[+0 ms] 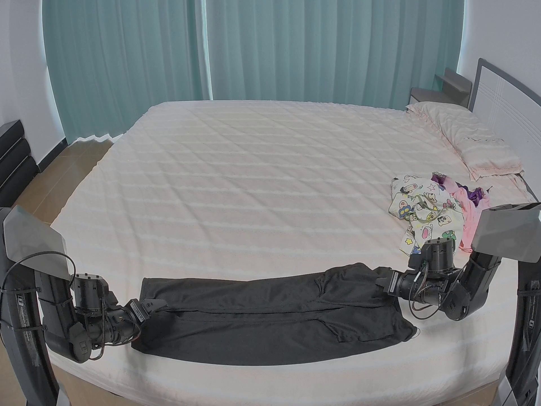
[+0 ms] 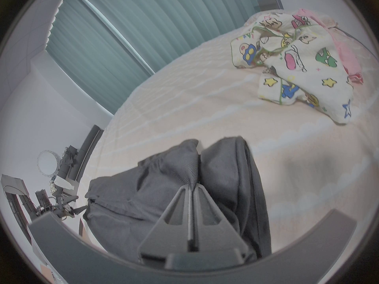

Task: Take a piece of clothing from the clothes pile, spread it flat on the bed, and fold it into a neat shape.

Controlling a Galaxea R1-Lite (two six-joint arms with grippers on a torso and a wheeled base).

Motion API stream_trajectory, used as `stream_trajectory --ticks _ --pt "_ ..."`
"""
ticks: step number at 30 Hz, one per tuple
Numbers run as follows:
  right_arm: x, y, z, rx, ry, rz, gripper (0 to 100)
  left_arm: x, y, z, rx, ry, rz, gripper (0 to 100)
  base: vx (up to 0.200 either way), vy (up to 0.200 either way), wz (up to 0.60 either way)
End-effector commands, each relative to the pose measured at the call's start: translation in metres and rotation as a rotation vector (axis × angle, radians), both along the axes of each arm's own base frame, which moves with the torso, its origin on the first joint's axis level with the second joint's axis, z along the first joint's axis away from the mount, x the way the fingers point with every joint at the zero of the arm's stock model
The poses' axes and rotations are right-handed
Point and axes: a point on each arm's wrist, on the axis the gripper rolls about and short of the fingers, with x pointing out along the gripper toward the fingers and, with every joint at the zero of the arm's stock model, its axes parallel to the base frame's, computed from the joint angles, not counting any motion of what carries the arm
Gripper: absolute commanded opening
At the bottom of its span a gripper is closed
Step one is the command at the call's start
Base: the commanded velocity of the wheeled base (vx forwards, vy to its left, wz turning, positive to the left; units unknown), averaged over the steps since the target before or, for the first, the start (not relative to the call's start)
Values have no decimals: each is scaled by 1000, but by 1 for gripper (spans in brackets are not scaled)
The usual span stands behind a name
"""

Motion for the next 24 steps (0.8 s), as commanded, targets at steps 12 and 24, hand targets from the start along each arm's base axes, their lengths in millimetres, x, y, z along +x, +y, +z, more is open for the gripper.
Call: stream_trajectory --ticks 12,24 --pt "-14 -6 4 -100 81 54 0 0 0 0 0 2 1 100 0 0 0" --pt "-13 -7 8 -112 79 61 100 0 0 0 0 0 3 100 0 0 0"
